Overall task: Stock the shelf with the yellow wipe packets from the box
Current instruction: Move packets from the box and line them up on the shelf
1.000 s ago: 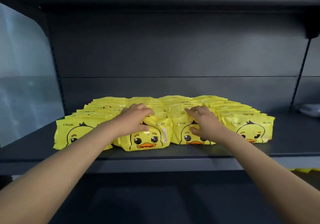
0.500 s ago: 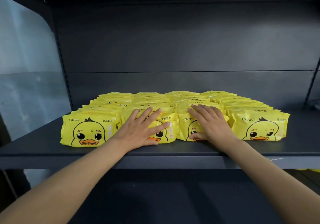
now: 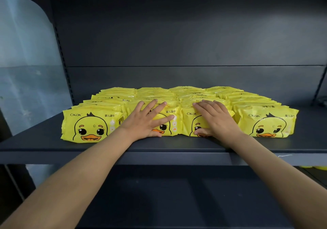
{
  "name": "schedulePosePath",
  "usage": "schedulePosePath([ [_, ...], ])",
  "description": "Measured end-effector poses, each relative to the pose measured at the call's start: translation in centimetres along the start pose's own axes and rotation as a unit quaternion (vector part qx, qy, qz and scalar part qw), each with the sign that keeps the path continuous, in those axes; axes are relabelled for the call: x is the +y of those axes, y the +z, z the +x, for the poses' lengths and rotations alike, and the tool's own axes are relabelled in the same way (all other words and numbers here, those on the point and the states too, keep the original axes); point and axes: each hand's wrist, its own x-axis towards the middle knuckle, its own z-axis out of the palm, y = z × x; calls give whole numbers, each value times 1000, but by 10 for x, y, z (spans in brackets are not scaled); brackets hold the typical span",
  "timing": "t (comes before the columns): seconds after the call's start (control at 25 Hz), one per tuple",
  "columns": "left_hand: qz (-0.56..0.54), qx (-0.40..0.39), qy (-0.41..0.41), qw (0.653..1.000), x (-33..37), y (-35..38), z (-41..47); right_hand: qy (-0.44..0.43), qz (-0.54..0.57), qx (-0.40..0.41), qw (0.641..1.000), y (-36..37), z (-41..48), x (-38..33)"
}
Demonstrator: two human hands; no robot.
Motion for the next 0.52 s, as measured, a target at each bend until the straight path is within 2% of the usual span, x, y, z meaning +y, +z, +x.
schedulePosePath([
  [0.2, 7, 11, 21, 1000, -6, -3, -10, -1, 10, -41, 999, -4, 0, 2],
  [0.44, 3, -9, 3, 1000, 0, -7, -3, 50, -12, -138, 989, -7, 11, -4],
  [0.52, 6, 0, 12, 1000, 0, -12, -7, 54, -23, -143, 988, -10, 7, -5],
])
